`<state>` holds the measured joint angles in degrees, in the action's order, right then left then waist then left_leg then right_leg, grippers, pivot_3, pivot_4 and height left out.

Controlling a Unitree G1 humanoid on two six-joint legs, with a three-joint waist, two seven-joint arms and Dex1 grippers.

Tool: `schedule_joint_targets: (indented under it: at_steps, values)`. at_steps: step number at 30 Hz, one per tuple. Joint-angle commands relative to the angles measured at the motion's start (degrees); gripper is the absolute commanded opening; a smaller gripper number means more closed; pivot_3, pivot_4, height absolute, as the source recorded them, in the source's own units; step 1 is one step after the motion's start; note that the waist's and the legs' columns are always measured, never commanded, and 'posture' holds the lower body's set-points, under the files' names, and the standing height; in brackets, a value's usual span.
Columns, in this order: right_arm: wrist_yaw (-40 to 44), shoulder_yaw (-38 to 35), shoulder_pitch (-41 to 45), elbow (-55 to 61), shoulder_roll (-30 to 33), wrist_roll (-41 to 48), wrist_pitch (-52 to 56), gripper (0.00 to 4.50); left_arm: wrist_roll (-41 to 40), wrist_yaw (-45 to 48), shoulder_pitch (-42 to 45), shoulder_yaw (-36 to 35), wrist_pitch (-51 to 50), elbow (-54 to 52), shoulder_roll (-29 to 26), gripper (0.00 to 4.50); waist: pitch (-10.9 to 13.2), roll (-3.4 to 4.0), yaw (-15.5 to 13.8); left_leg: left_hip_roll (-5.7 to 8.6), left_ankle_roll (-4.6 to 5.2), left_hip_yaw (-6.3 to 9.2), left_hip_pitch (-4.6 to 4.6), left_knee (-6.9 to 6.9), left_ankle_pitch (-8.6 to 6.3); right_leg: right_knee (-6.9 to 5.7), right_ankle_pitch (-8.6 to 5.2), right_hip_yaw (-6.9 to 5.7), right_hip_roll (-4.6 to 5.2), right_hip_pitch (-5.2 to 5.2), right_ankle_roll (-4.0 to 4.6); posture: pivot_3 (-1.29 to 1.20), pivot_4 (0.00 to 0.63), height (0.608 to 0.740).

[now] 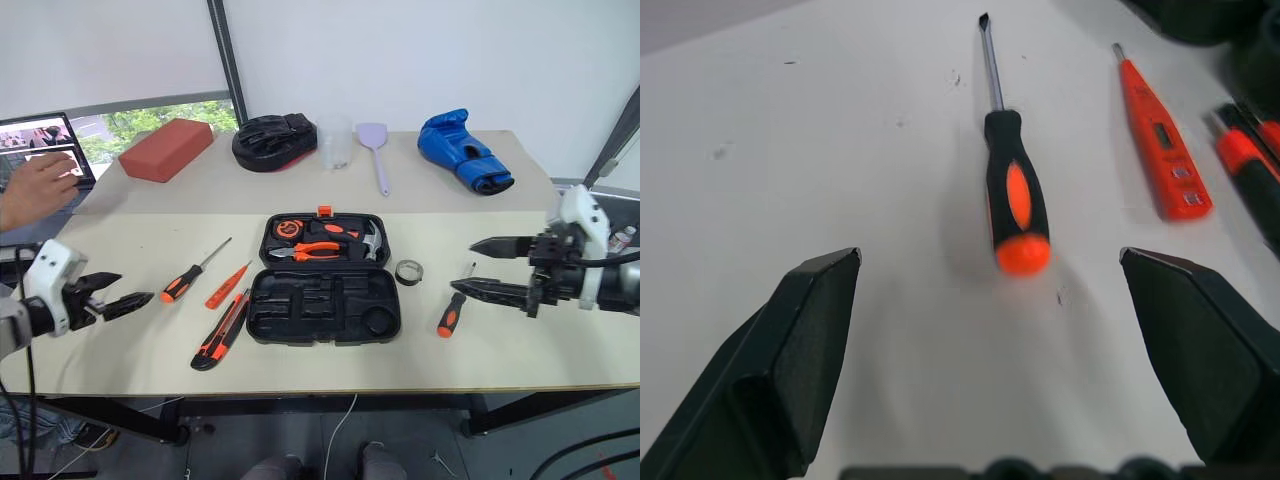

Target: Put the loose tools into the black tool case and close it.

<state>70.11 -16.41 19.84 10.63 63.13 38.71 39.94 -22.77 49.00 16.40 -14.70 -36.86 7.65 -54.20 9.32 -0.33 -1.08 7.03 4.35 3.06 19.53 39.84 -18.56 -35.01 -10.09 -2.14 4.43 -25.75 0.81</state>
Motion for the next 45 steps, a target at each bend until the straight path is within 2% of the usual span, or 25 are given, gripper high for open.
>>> schedule_joint_targets:
  at_steps: [1, 4, 10, 13, 16, 21, 24, 28, 32, 36, 38, 45]
  values:
    - [-0.52, 2.04, 3.63, 4.72, -1.10, 2.40, 0.98, 4.47, 2.84, 1.60, 6.49, 5.26, -0.47, 4.96, 0.05, 4.45, 0.00, -0.01, 0.28, 0.02, 0.00, 0.00, 0.14, 0.04, 0.01, 0.00, 0.01, -0.01, 0.00, -0.14, 0.01, 0.00, 0.150, 0.740]
    - [-1.94, 3.97, 5.80, 5.75, -2.87, 1.72, 0.27, 4.47, 4.44, 3.44, 10.58, 9.07, 0.21, 8.58, 1.15, 4.45, 0.00, -0.01, 0.44, 0.06, 0.05, 0.00, 0.57, 0.35, 0.05, -0.09, 0.04, -0.12, 0.02, -0.53, 0.05, 0.00, 0.150, 0.740]
    - [-3.77, 6.58, 7.80, 6.35, -6.03, -0.37, -1.94, 4.47, 11.08, 2.12, 18.57, 16.22, -0.15, 20.73, 4.43, 4.45, 0.00, -0.03, 0.28, 0.12, 0.04, 0.03, 0.68, 0.49, 0.04, -0.03, 0.05, -0.17, 0.05, -0.54, 0.05, 0.00, 0.150, 0.740]
    - [-4.11, 7.03, 7.86, 6.25, -6.66, -1.21, -3.02, 4.50, 12.14, 3.12, 20.51, 16.88, 1.89, 24.05, 5.55, 3.65, 0.00, -0.02, 0.28, 0.12, 0.02, 0.05, 0.67, 0.58, 0.04, -0.10, 0.05, -0.16, 0.07, -0.51, 0.05, 0.00, 0.150, 0.740]
    - [-4.33, 7.07, 7.49, 6.50, -6.87, -1.57, -3.60, 4.50, 12.14, 5.05, 20.92, 16.49, 3.42, 24.91, 6.15, 2.48, 0.00, -0.02, 0.35, 0.12, 0.02, 0.04, 0.67, 0.69, 0.05, -0.20, 0.05, -0.14, 0.07, -0.51, 0.06, 0.00, 0.150, 0.740]
    - [-4.01, 7.15, 5.16, 8.11, -6.62, -1.40, -3.61, 4.50, 12.03, 6.05, 22.56, 14.20, 8.12, 26.95, 6.18, 0.87, 0.00, -0.03, 0.03, 0.12, 0.04, 0.05, 0.71, 0.90, 0.05, -0.34, 0.06, -0.15, 0.09, -0.50, 0.05, 0.00, 0.150, 0.740]
    - [-3.17, 6.81, 3.19, 9.43, -5.43, -0.17, -1.75, 4.50, 11.34, 8.62, 25.69, 12.83, 13.27, 26.99, 5.33, 0.87, 0.02, -0.08, -0.11, 0.12, 0.06, 0.06, 0.75, 0.94, 0.06, -0.34, 0.06, -0.16, 0.09, -0.51, 0.05, 0.00, 0.150, 0.740]
    - [-2.57, 5.64, 0.66, 10.71, -4.50, 0.50, -1.08, 4.50, 8.63, 19.45, 29.56, 13.75, 19.12, 21.55, 4.82, 0.87, 0.13, -0.26, -0.42, 0.12, 0.07, 0.11, 0.92, 1.10, 0.06, -0.34, 0.10, -0.20, 0.10, -0.56, 0.04, 0.00, 0.150, 0.740]
    - [-4.23, 5.48, -0.39, 11.10, -5.25, -0.99, -2.44, 4.50, 9.37, 27.02, 32.80, 18.52, 22.93, 17.10, 8.17, 0.87, 0.12, -0.26, -0.30, 0.15, 0.08, 0.10, 0.94, 1.11, 0.05, -0.24, 0.16, -0.20, 0.16, -0.53, -0.02, 0.00, 0.150, 0.740]
    - [-5.35, 5.49, -1.33, 11.35, -5.68, -1.80, -3.14, 4.50, 14.64, 30.30, 34.82, 25.07, 28.01, 18.14, 11.24, 0.87, 0.13, -0.27, -0.11, 0.17, 0.15, 0.08, 0.91, 1.11, 0.09, -0.25, 0.17, -0.20, 0.17, -0.51, -0.02, 0.00, 0.150, 0.740]
    - [-5.78, 5.31, -1.96, 11.68, -5.66, -1.84, -3.27, 4.50, 17.11, 30.44, 36.40, 27.76, 30.59, 20.35, 13.57, 0.87, 0.12, -0.27, -0.03, 0.15, 0.49, 0.09, 0.93, 1.10, 0.28, -0.26, 0.17, -0.20, 0.15, -0.53, -0.01, 0.00, 0.150, 0.740]
    - [-7.77, 4.61, -3.22, 12.35, -6.23, -1.80, -3.50, 4.50, 23.61, 28.24, 40.63, 31.94, 36.94, 30.67, 19.39, 0.87, 0.14, -0.30, 0.20, 0.13, 0.52, 0.09, 0.99, 1.12, 0.30, -0.27, 0.18, -0.18, 0.12, -0.57, 0.01, 0.00, 0.150, 0.740]
